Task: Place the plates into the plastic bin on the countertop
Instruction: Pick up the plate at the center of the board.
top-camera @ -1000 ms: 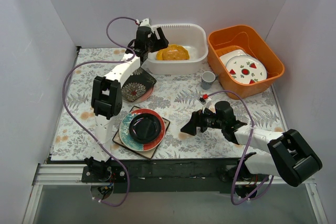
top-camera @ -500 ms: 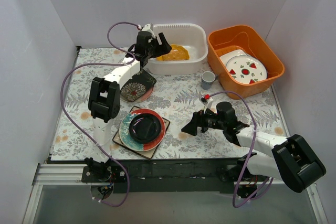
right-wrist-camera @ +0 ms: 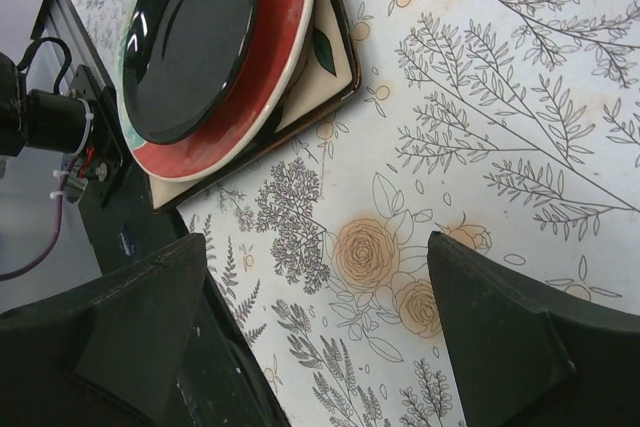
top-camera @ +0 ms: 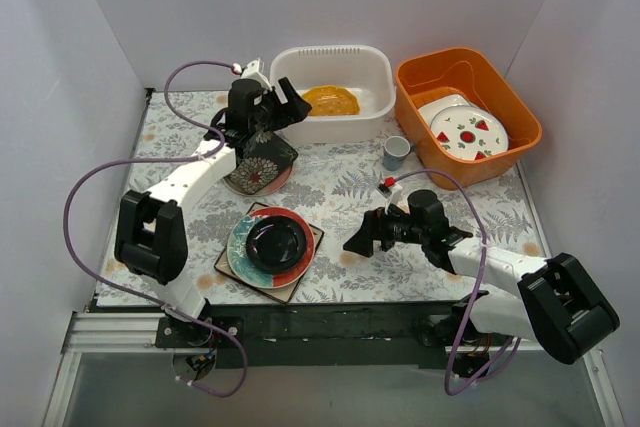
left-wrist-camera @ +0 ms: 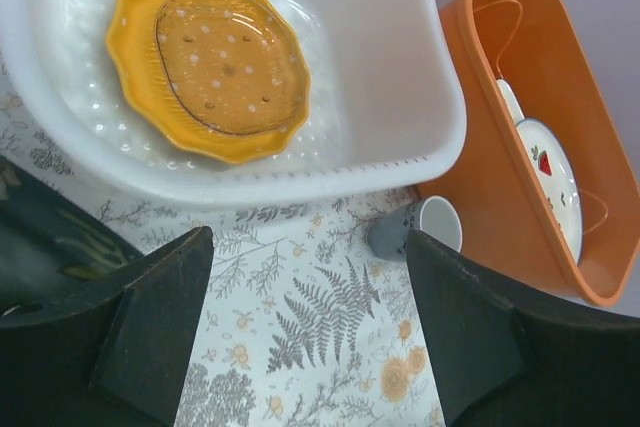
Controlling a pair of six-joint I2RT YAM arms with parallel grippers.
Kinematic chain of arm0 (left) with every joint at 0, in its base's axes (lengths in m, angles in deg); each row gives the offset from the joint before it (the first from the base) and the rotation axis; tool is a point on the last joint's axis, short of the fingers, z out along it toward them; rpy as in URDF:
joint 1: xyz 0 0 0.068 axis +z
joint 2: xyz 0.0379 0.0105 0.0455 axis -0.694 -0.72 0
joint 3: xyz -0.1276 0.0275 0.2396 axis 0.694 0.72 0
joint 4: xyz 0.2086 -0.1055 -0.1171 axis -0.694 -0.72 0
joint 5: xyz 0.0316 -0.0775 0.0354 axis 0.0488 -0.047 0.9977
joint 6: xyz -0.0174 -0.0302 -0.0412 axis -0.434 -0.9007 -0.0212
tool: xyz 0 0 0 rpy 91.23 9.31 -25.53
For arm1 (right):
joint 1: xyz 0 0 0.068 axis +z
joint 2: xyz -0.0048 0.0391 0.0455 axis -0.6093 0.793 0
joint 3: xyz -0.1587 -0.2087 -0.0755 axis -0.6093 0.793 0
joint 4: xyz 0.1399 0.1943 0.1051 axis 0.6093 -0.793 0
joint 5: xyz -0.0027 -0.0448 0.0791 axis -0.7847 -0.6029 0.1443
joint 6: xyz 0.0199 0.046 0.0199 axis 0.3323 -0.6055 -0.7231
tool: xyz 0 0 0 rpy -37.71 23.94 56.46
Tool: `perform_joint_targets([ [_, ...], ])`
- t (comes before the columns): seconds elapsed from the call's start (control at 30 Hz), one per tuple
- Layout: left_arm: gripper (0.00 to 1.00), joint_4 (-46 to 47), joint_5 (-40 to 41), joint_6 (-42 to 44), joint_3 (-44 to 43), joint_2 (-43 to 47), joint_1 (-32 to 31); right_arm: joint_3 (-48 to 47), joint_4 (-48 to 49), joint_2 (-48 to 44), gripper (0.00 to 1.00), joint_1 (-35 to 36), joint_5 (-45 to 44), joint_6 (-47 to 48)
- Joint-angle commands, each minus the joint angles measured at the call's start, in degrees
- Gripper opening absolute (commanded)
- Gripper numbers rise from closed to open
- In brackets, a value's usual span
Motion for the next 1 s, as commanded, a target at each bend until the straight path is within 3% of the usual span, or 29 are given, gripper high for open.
perform_joint_targets([
  [0.0,0.77,2.54,0.26,-0.06,7.34,10.18,0.07,-3.43,0.61,1.44,0.98,1.35,-0.18,0.18],
  [0.6,0.82,-11.06,5.62,-6.21,29.32,35.16,0.42,-13.97,-1.32,8.56,0.98,5.39,1.49,2.38],
  [0.97,0.84,-18.80,10.02,-10.52,37.42,45.97,0.42,-17.76,0.61,13.92,0.97,6.71,3.42,1.94],
])
